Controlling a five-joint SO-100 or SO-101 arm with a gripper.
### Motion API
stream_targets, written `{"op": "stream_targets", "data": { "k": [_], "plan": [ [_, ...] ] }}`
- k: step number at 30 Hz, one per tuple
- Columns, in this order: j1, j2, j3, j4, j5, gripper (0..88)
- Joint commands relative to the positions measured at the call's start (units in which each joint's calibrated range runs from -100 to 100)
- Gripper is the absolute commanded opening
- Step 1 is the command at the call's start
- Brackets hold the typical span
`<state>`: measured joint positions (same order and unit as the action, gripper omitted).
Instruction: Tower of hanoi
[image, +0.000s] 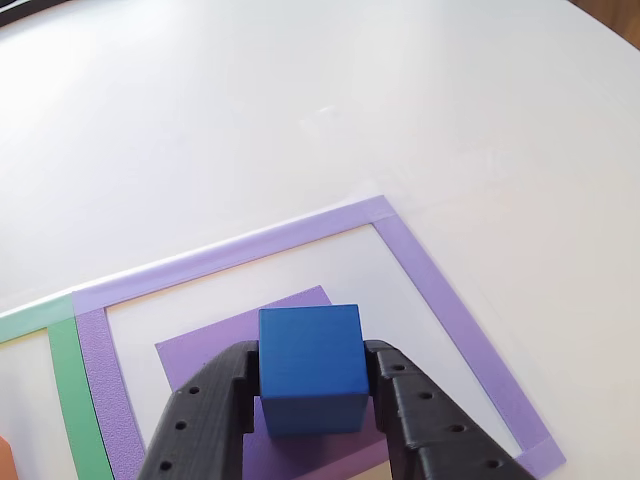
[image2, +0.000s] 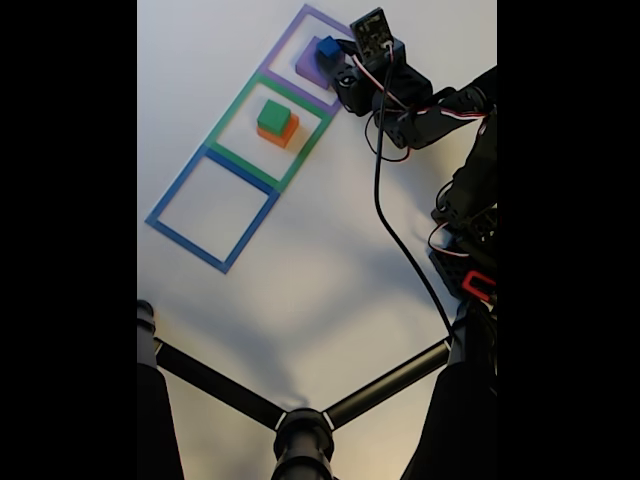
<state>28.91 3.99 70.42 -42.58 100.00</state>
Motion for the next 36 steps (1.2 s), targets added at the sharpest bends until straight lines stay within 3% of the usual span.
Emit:
{"op": "stream_targets", "data": {
  "k": [1,7,10,19,26,31,36],
  "plan": [
    [-1.0,-0.9,-1.0,-1.0,0.0,5.4],
    [-1.3,-4.3,-1.3,3.4,0.0,4.7],
    [-1.9,-10.1,-2.5,11.7,0.0,4.8],
    [-2.7,-31.3,-25.7,65.7,0.0,5.1],
    [-3.6,-35.1,-52.6,104.3,0.0,5.3],
    [-6.2,-34.9,-68.1,122.8,0.0,5.4],
    [-10.5,-35.4,-76.0,131.8,0.0,5.4]
  ]
}}
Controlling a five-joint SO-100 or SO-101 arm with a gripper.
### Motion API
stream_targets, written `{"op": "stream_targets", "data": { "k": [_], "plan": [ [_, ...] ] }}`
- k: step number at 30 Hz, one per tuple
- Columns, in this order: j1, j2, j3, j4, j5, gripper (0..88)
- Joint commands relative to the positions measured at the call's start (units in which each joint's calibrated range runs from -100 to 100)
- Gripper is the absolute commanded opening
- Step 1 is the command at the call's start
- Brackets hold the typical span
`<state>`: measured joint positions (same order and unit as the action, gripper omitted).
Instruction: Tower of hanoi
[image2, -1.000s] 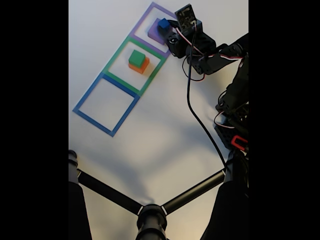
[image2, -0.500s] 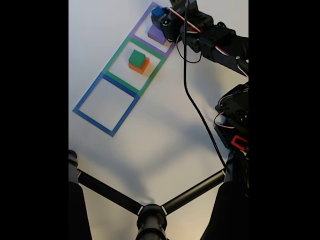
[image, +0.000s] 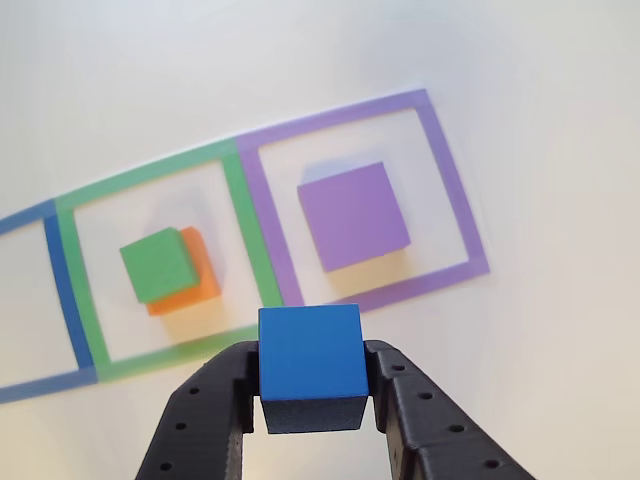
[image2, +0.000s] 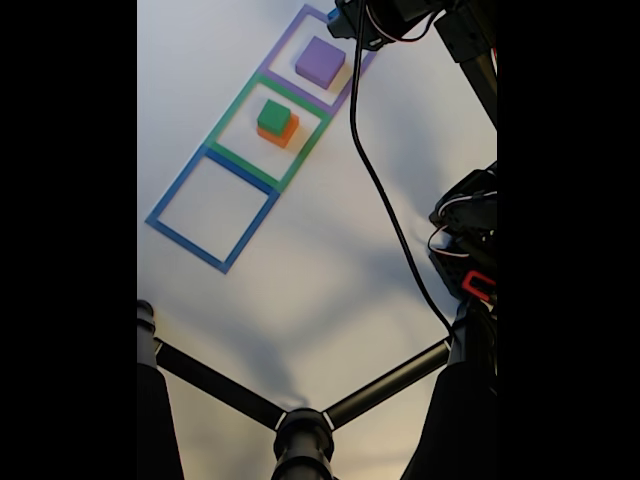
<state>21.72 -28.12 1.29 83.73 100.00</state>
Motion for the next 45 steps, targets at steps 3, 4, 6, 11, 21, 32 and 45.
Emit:
{"op": "stream_targets", "data": {
  "k": [3,4,6,11,21,32,45],
  "plan": [
    [-5.6,-3.3,-10.1,8.7,0.0,5.4],
    [-6.4,-3.3,-10.7,9.3,0.0,5.4],
    [-7.5,-3.4,-11.1,9.9,0.0,5.4],
    [-9.4,-3.4,-8.7,8.8,0.0,5.5],
    [-10.9,-10.0,21.9,-20.8,0.0,5.6],
    [-12.8,-10.9,50.4,-57.8,0.0,5.8],
    [-13.9,-1.3,62.6,-86.6,0.0,5.8]
  ]
}}
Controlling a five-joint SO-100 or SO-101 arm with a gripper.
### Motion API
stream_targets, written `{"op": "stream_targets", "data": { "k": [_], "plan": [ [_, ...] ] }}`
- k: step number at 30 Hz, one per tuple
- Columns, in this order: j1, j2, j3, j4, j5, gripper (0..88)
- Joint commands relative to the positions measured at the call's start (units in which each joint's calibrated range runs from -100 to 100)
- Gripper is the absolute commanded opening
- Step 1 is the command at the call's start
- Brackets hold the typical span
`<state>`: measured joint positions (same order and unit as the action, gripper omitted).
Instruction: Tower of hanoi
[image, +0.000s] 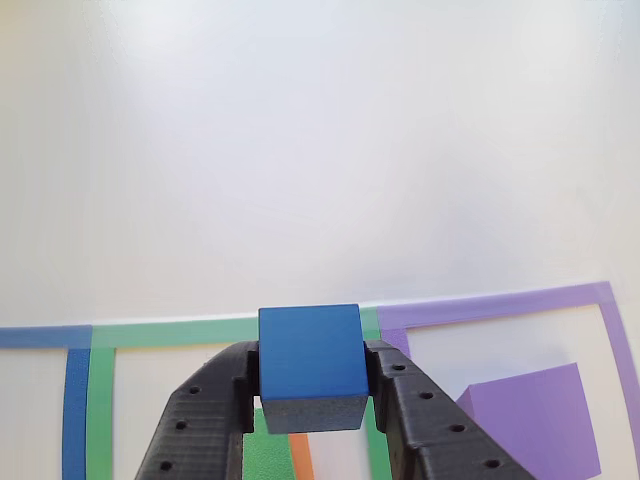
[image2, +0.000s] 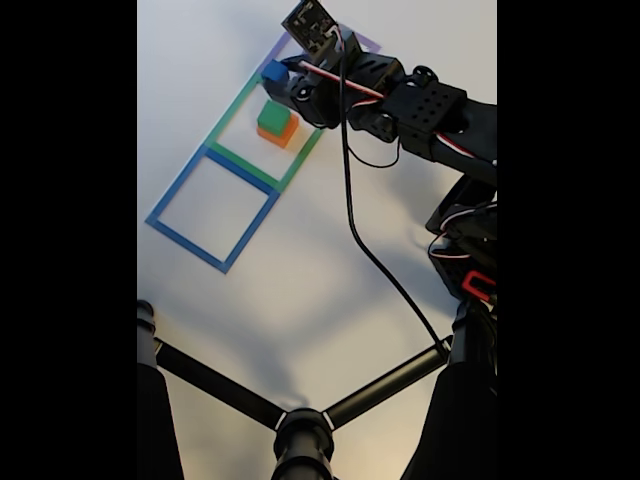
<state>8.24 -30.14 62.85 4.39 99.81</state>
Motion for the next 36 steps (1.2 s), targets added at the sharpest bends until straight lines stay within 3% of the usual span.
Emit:
{"op": "stream_targets", "data": {
  "k": [1,36],
  "plan": [
    [-0.6,1.4,1.6,-8.7,0.2,5.9],
    [-2.9,7.5,12.7,-26.2,0.2,6.1]
  ]
}}
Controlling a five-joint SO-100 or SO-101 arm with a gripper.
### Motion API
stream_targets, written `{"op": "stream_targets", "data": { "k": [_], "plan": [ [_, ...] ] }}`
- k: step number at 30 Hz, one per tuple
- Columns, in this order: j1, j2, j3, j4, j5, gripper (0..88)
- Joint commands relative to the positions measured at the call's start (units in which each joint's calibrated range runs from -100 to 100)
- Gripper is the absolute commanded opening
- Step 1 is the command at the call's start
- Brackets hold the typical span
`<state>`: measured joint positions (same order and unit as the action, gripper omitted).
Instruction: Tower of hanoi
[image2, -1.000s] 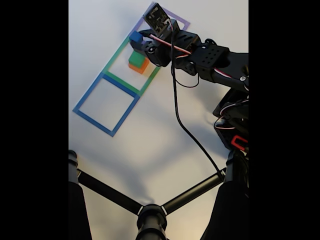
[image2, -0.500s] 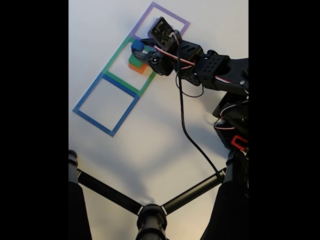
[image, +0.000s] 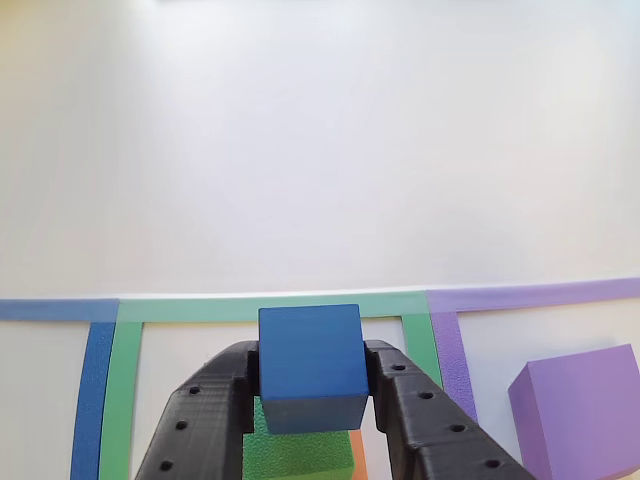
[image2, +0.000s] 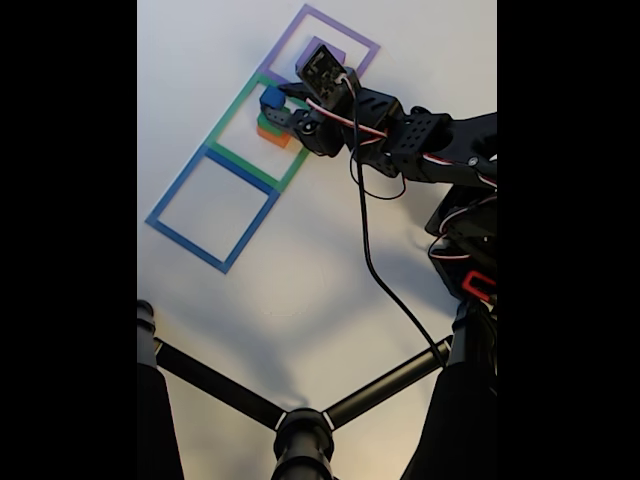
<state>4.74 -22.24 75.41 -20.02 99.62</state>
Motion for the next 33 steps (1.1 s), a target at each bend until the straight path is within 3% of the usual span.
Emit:
{"op": "stream_targets", "data": {
  "k": [1,14,20,25,33],
  "plan": [
    [0.6,-0.4,0.3,-1.9,0.4,6.2],
    [0.3,0.1,2.0,-4.0,0.4,7.4],
    [0.2,0.8,2.5,-5.9,0.4,12.7],
    [0.2,0.9,2.6,-6.5,0.4,22.6],
    [-0.1,-3.7,0.4,-2.2,0.4,24.4]
  ]
}}
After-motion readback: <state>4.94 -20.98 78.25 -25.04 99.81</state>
